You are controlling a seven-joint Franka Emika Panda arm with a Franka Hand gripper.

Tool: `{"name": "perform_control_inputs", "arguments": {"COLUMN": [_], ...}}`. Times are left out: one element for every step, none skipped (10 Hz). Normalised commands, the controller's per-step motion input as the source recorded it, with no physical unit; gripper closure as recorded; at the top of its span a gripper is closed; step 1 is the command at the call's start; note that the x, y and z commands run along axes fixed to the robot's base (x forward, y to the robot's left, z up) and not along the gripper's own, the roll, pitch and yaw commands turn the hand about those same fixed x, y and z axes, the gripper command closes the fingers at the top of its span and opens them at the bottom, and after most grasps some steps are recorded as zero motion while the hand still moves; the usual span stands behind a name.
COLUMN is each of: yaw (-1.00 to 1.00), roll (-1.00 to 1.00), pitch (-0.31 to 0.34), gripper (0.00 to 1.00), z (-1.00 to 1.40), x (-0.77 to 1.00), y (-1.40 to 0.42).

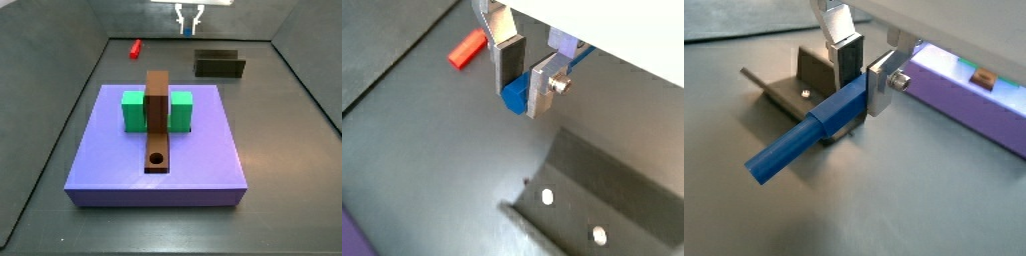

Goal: Pick up the blue object. Move up. Place the blue object on the fixture. Regrasp the blue object. Move to above the board. Insert the blue object.
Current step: Place the blue object on the fixture.

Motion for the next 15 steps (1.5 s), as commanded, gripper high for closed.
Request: {"name": "perform_control_inputs", "arguments": {"yaw": [-0.12, -0.1, -0.13, -0.13, -0.11, -0.1, -0.09, -0.09, -0.11, -0.1, -0.11, -0.09, -0.11, -0.08, 0.0], "roll": [-0.74, -0.8, -0.84, -0.85, -0.83, -0.66, -0.62, -0.6, -0.42, -0.17, -0.04, -0.01, 0.0, 0.0, 0.01], "pitch": [0.063, 0.123, 0.171, 0.169, 0.166, 0.129, 0.037, 0.0, 0.0, -0.017, -0.077, -0.054, -0.009, 0.0, 0.0], "gripper": [1.0, 1.0, 1.0, 1.0, 1.0, 1.0, 1.0, 1.0, 1.0, 1.0, 1.0, 1.0, 1.0, 1.0, 1.0], "z": [0.11, 0.27, 0.39, 0.39, 0.37, 0.2, 0.1, 0.0, -0.26, -0.33, -0.35, -0.34, -0.32, -0.33, -0.33], "x": [0.9, 0.95, 0.95, 0.94, 0.95, 0.93, 0.9, 0.91, 0.96, 0.97, 0.95, 0.98, 1.0, 0.83, 0.49], "y": [-0.23, -0.23, -0.23, -0.22, -0.23, -0.32, -0.34, -0.29, -0.24, -0.29, -0.31, -0.31, -0.09, 0.03, 0.27]}}
